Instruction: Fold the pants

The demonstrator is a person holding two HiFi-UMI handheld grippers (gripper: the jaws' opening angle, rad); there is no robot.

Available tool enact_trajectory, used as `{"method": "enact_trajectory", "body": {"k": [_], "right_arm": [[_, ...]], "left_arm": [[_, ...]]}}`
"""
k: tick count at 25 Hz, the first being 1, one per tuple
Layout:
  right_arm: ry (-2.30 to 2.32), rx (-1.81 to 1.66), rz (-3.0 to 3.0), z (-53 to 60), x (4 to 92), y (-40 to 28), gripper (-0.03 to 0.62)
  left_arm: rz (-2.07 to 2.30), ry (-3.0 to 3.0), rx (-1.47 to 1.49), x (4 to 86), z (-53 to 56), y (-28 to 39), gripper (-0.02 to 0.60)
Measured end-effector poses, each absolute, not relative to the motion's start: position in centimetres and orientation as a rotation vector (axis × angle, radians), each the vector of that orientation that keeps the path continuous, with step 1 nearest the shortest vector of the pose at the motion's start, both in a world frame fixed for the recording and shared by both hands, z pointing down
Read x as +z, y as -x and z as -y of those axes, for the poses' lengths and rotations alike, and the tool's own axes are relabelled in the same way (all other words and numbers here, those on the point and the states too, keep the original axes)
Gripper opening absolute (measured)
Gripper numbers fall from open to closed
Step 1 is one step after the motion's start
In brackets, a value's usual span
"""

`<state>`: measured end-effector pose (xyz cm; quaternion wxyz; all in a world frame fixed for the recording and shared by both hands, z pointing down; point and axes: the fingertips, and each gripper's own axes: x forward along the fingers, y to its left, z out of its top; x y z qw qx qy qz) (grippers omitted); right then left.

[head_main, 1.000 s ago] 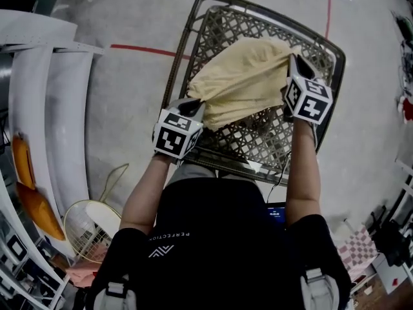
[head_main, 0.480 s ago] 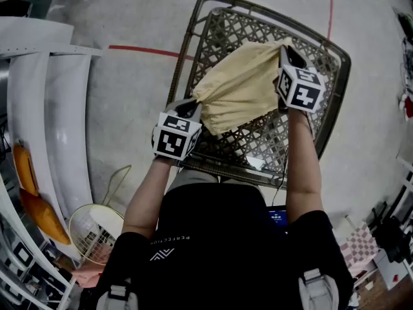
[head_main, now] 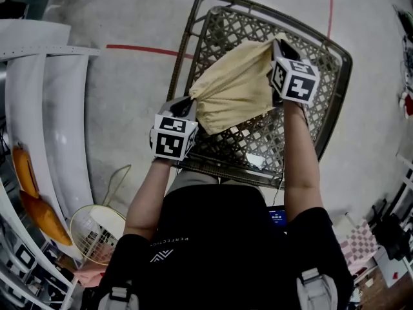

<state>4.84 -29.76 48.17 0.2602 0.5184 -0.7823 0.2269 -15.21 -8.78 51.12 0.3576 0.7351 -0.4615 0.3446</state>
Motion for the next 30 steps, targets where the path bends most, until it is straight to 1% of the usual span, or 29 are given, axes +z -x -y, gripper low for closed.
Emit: {"method": "enact_trajectory", "body": {"k": [7,11,16,20,23,30], "right_arm": [[-1.379,0.618,2.148,30.1,47.9,-4.4,0.06],[-1.386,0.594,2.155,30.0,47.7,-4.4,0.098],[-1.439,0.606,2.169,29.3,46.6,-5.5,0.1],[-1.473,0.612,2.168,28.6,46.6,-6.9,0.098],[-1.514,0.579,2.183,28.9,45.7,-7.9,0.115],[-1.568,0.558,2.183,28.0,43.7,-10.0,0.115]], "left_arm": [[1.238,-1.907,0.848,50.9,9.1,15.6,0.031],[1.333,-1.885,0.823,50.4,9.8,17.1,0.041],[1.407,-1.86,0.818,49.4,10.2,18.8,0.04],[1.37,-1.898,0.804,48.7,10.1,17.8,0.034],[1.365,-1.935,0.817,48.4,10.0,16.7,0.034],[1.349,-2.002,0.806,46.9,9.6,14.8,0.034]]}}
